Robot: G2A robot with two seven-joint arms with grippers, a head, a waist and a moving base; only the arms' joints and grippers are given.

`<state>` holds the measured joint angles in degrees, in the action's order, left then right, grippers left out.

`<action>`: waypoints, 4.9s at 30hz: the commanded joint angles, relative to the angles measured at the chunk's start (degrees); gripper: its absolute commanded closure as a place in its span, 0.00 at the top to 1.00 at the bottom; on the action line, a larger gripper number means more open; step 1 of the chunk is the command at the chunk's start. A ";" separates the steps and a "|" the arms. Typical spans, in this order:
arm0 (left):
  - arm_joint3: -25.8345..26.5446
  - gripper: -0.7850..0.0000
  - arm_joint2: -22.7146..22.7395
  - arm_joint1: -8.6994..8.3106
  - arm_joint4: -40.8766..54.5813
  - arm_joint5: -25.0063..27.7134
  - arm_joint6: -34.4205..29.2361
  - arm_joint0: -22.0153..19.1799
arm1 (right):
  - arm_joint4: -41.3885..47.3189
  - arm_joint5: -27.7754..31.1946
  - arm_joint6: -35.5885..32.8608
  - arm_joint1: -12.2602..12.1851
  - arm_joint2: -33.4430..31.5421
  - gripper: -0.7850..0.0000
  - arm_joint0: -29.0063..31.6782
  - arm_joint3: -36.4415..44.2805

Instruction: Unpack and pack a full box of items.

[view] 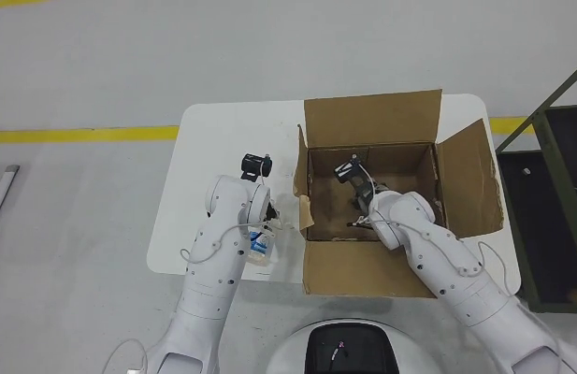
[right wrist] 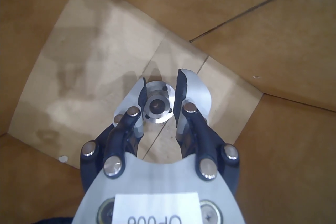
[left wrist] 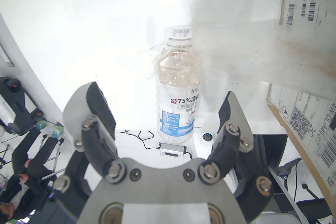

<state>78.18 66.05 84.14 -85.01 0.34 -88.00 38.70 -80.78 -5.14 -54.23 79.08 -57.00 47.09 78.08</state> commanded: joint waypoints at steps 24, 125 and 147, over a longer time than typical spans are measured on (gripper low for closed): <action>0.00 1.00 0.00 0.00 0.00 0.00 0.00 0.00 | -1.49 1.43 -0.43 1.53 0.88 0.34 -0.94 -5.18; 0.00 1.00 0.00 0.00 0.00 0.00 0.00 0.00 | 69.30 8.48 16.28 -0.93 -51.64 0.00 22.81 34.68; 0.00 1.00 0.00 0.00 0.00 0.00 0.00 0.00 | 73.17 10.58 20.88 -1.32 -53.92 0.00 23.55 35.70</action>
<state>78.18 66.05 84.14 -85.01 0.34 -88.00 38.70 -8.78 5.10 -34.24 77.83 -110.19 70.78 113.74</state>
